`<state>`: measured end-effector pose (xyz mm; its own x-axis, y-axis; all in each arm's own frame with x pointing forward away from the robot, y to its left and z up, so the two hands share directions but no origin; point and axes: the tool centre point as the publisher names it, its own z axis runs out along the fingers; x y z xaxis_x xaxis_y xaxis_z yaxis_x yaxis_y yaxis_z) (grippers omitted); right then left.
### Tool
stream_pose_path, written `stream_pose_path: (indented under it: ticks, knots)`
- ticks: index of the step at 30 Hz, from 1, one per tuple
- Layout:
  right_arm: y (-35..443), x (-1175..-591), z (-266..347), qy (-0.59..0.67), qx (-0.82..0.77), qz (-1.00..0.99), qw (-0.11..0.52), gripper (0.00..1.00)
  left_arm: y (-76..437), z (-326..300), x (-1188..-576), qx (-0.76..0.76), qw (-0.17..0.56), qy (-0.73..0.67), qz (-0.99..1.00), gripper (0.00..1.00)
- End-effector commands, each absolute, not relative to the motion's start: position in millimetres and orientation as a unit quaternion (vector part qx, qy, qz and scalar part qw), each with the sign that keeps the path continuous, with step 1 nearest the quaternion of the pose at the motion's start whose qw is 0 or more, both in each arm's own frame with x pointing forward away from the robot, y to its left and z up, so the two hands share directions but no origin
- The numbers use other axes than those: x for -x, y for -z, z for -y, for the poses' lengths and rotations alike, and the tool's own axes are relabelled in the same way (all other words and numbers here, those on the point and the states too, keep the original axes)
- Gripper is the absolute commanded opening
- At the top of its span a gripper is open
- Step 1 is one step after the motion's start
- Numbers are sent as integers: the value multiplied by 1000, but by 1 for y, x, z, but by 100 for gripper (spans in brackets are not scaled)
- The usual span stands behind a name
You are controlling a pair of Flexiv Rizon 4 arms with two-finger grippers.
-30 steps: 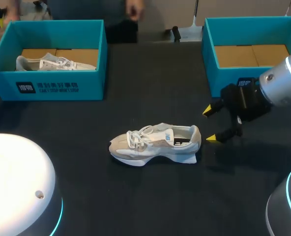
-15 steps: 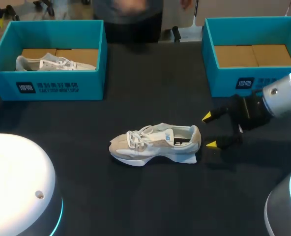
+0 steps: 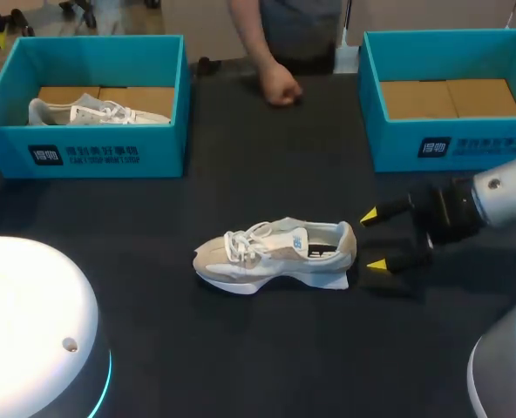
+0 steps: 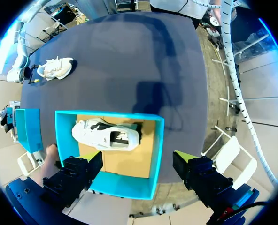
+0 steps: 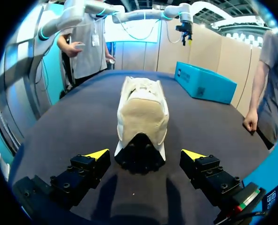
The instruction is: Take the shoe out of the shoebox, open the shoe tongue, remove and reinsert the insole, then place the shoe into the shoebox
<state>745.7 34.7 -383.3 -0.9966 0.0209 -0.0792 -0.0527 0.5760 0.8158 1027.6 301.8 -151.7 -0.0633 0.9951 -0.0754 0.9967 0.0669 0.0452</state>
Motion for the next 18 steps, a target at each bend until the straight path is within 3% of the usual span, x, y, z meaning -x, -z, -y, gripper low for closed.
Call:
stream_pose_path:
  ticks: [1,18]
  knots:
    - [382,-745,-36,-457,8,-888,40,100,151,-302,-1026,-683,43,7,-729,100]
    - [392,-749,-64,-479,7,-876,51,100,151,-302,-1026,-683,43,7,-729,100]
